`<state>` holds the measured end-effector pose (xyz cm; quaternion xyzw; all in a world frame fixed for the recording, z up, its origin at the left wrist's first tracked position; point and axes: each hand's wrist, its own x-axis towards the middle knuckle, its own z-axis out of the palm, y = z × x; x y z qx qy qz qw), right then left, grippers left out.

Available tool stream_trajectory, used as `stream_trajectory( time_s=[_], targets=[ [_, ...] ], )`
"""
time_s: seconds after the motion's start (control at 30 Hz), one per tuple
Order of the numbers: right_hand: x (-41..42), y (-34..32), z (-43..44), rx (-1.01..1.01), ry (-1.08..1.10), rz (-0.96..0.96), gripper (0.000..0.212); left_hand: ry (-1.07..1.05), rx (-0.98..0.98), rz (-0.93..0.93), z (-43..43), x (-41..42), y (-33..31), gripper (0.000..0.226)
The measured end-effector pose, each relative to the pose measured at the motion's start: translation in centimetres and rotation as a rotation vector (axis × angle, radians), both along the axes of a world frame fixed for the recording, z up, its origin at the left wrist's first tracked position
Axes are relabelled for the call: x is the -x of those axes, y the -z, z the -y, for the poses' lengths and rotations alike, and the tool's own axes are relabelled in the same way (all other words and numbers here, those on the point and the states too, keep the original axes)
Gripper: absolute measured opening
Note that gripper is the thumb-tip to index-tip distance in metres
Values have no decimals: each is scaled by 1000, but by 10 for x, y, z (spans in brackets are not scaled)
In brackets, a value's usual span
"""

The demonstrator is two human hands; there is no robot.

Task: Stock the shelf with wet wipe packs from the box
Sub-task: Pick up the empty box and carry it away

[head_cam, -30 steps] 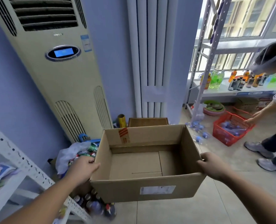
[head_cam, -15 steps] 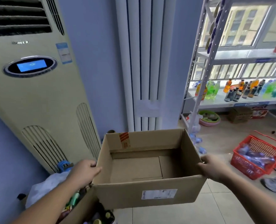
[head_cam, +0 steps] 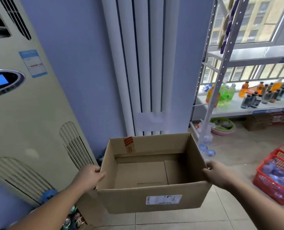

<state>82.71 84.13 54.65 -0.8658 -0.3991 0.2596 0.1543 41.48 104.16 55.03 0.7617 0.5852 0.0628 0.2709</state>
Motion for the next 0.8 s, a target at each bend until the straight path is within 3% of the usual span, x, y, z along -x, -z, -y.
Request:
stream_trajectory(
  time_s=[0.37,0.8],
  targets=[
    [-85,40,-97,23,-46,-8,21,-104,57,-55,-61,-67,26,41],
    [-99,109,-189,173,-51,-57,16,-162,206,-80,-148,-91,92,23]
  ],
)
